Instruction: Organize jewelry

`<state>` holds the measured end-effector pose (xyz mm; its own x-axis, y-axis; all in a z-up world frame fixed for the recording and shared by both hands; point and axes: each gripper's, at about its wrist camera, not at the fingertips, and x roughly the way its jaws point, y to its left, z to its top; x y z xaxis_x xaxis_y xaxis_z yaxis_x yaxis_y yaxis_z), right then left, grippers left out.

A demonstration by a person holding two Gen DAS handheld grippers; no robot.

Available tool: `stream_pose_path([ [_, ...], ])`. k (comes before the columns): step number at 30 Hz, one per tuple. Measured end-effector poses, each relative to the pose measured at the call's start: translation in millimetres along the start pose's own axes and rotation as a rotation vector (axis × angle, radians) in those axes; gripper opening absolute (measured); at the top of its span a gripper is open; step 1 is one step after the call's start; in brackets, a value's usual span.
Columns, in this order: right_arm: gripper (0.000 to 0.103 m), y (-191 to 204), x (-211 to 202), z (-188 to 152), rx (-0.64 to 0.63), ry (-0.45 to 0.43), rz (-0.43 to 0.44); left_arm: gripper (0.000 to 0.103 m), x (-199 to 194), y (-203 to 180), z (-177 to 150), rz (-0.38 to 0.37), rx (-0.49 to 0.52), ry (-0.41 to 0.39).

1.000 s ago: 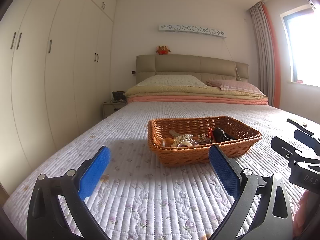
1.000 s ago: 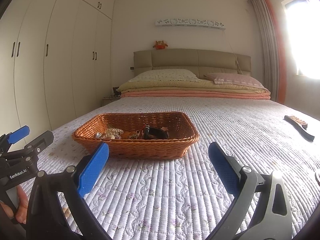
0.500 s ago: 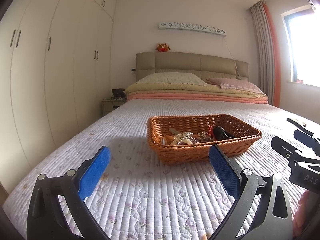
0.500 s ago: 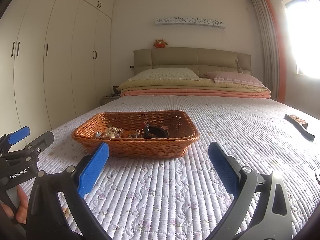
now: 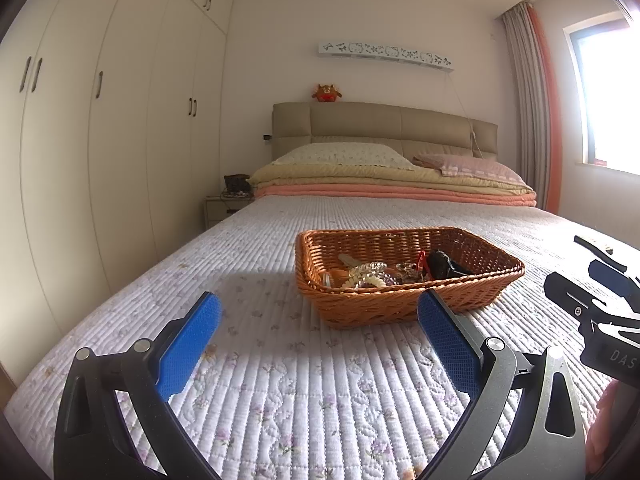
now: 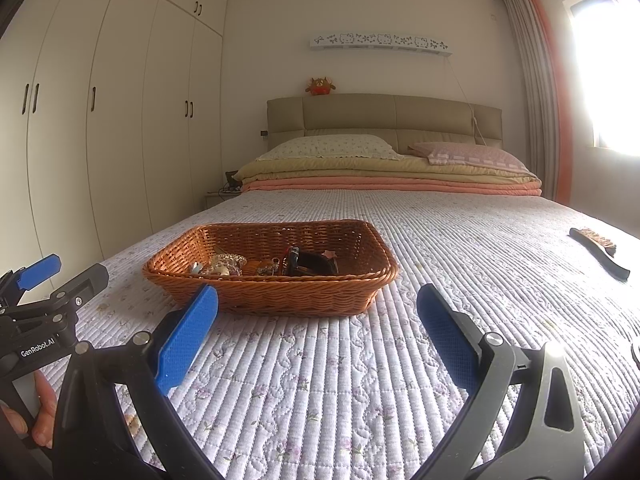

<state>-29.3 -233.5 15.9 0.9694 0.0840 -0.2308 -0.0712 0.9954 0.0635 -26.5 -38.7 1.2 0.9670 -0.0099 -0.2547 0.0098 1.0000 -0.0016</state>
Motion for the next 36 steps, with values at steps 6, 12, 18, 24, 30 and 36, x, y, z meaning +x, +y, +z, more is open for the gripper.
stream_pose_path([
  [6, 0.095, 0.3, 0.3, -0.3, -0.002, 0.001, -0.002, 0.096, -0.2, 0.3, -0.2, 0.000, -0.001, 0.001],
  [12, 0.095, -0.6, 0.6, -0.7, -0.001, 0.003, 0.001, 0.096, -0.1, 0.3, -0.1, 0.000, -0.001, 0.001],
  [18, 0.095, -0.2, 0.2, -0.9, 0.000, 0.004, 0.001, 0.096, 0.1, 0.4, -0.1, 0.000, -0.001, 0.002],
  [24, 0.095, -0.7, 0.2, -0.7, 0.003, 0.004, 0.002, 0.096, 0.0, 0.4, -0.1, 0.000, -0.001, 0.003],
  [30, 0.095, -1.7, 0.4, -0.1, 0.006, 0.006, 0.003, 0.096, -0.4, 0.3, -0.3, 0.000, 0.000, 0.003],
  [36, 0.095, -2.3, 0.4, 0.3, 0.007, 0.007, 0.003, 0.096, -0.4, 0.4, -0.5, 0.000, -0.001, 0.004],
])
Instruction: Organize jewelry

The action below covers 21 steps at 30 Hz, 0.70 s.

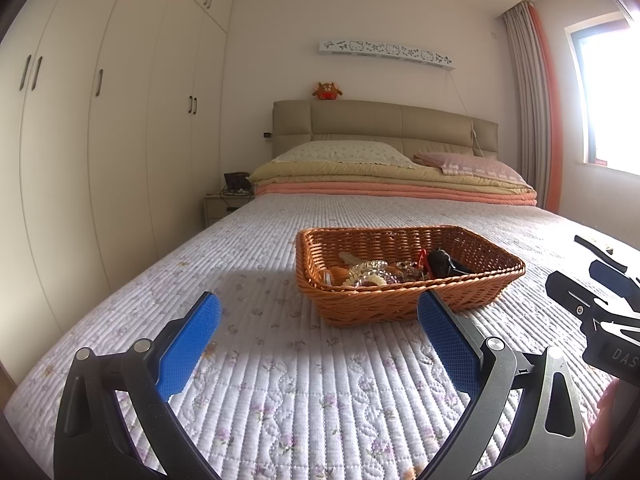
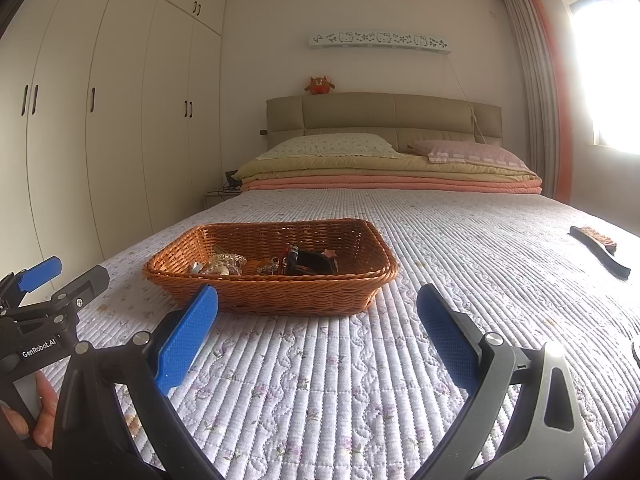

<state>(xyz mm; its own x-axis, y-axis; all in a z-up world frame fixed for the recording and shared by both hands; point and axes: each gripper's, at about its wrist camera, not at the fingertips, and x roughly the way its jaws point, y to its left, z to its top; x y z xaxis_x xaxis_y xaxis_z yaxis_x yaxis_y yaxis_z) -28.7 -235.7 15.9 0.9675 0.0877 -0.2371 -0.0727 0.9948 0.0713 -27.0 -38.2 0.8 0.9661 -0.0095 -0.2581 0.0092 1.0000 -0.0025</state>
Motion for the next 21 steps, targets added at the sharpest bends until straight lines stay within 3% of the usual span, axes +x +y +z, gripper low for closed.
stream_pose_path([
  [21, 0.095, -1.6, -0.7, 1.2, 0.004, 0.002, 0.003, 0.096, -2.5, -0.5, -0.9, 0.002, 0.002, 0.000],
])
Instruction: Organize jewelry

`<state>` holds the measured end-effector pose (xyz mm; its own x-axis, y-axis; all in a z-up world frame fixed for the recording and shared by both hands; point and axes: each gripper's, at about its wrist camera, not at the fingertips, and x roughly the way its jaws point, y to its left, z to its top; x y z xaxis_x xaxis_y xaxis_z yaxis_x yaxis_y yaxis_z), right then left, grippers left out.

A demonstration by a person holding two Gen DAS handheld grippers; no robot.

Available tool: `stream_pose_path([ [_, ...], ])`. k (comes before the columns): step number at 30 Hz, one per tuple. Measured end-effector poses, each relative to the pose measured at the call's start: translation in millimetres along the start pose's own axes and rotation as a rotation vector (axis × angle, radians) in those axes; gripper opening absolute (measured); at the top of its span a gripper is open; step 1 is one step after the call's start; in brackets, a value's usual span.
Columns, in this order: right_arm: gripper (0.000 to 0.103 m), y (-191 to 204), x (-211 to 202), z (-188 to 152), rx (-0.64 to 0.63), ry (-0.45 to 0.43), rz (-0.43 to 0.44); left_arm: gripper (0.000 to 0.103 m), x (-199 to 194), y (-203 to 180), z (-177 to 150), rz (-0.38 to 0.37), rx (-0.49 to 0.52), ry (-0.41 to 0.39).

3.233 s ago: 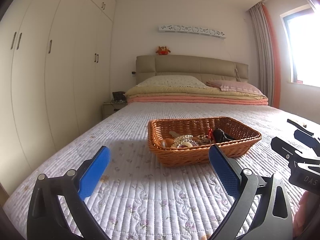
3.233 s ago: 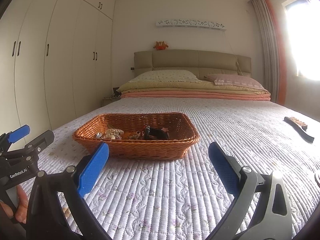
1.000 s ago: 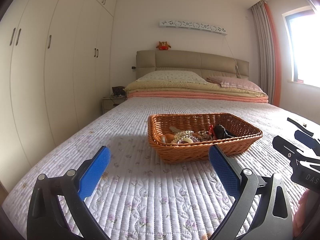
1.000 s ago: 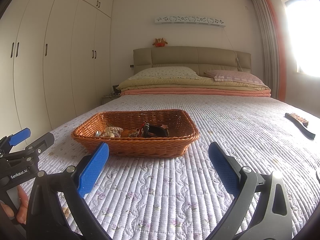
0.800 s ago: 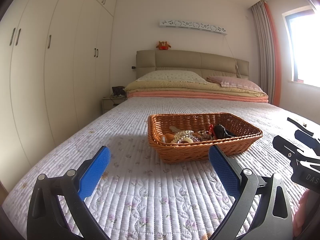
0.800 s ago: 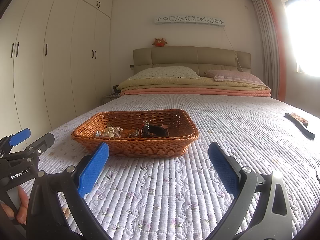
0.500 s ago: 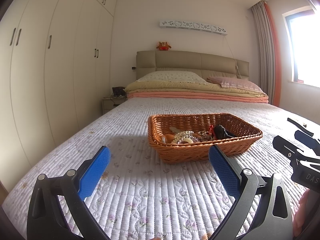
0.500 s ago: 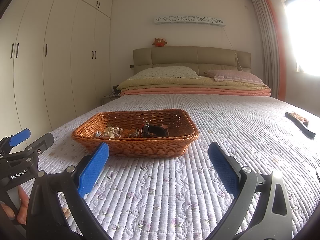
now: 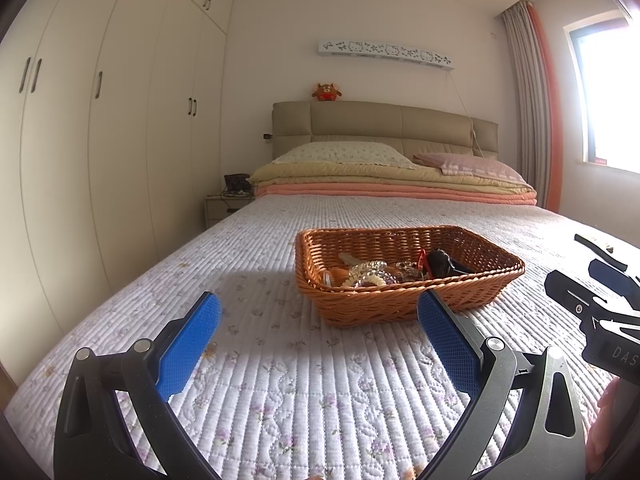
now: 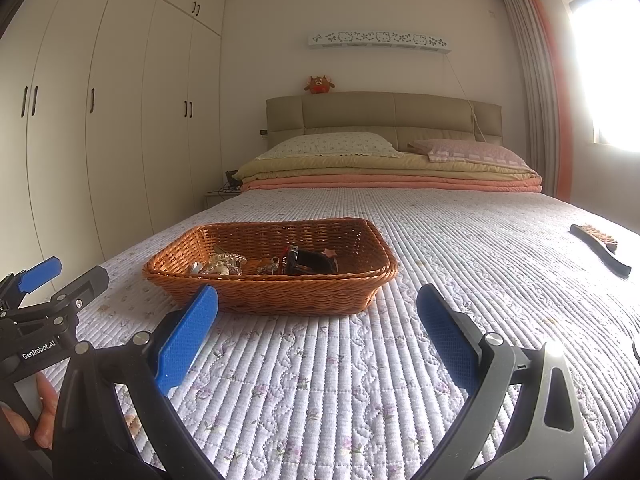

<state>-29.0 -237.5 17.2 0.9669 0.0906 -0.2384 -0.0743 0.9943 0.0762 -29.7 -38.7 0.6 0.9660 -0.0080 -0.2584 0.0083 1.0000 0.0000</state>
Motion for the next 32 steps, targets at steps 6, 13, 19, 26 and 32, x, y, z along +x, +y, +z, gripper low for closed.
stream_pose_path([
  [6, 0.095, 0.2, 0.1, 0.0, 0.000, 0.000, 0.000, 0.096, 0.8, -0.4, 0.3, 0.000, 0.001, 0.000],
  [13, 0.095, 0.2, 0.1, 0.1, 0.000, 0.000, -0.001, 0.096, 0.8, -0.9, 0.4, 0.000, 0.001, 0.000],
  [19, 0.095, 0.2, -0.3, 0.2, 0.000, 0.000, -0.001, 0.096, 1.9, 0.4, 0.3, 0.004, 0.000, 0.004],
  [26, 0.095, -0.3, 0.0, 0.3, 0.000, 0.001, 0.000, 0.096, 0.5, 9.1, 0.6, 0.000, -0.029, 0.005],
  [32, 0.095, -0.6, -0.1, 0.5, 0.000, 0.001, 0.001, 0.096, 3.2, 12.5, 1.8, -0.003, -0.041, 0.022],
])
